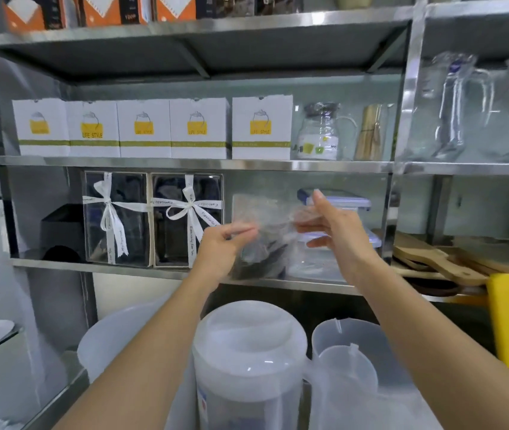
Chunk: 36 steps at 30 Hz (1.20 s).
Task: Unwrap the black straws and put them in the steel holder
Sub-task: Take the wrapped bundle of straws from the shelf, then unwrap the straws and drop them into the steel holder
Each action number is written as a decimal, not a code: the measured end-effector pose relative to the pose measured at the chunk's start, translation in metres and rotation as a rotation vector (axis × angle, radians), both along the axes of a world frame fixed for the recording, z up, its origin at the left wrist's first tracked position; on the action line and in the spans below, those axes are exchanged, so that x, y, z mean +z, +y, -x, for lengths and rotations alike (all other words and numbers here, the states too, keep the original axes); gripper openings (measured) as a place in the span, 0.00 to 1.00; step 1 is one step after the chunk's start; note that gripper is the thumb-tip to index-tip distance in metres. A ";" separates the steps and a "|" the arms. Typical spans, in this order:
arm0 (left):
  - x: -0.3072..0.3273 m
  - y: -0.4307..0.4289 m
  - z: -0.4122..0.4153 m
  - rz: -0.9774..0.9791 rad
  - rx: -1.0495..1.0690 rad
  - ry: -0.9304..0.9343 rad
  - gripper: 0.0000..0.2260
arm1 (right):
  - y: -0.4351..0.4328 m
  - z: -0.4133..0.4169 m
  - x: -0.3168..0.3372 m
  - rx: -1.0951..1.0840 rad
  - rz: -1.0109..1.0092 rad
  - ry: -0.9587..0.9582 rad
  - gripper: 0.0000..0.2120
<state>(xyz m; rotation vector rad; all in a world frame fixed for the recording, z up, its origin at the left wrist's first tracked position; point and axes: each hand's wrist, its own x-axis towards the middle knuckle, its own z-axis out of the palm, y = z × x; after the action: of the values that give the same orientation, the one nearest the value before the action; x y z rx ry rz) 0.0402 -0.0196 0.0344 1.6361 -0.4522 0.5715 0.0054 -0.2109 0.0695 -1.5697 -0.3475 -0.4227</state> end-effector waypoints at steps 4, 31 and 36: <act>0.035 -0.011 0.029 0.094 0.001 -0.049 0.08 | -0.008 0.034 0.029 0.112 -0.075 -0.127 0.28; -0.030 -0.101 0.225 0.074 -0.057 0.261 0.08 | -0.080 0.243 -0.066 -0.196 0.144 0.090 0.06; -0.051 -0.134 0.270 -0.012 0.103 0.042 0.13 | -0.093 0.262 -0.076 -0.361 0.069 0.055 0.09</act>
<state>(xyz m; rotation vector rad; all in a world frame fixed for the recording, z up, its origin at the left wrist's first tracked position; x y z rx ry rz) -0.2300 -0.1539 -0.0166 1.6873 -0.3424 0.6110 -0.2562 -0.3043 -0.0066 -1.7125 -0.0339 -0.6489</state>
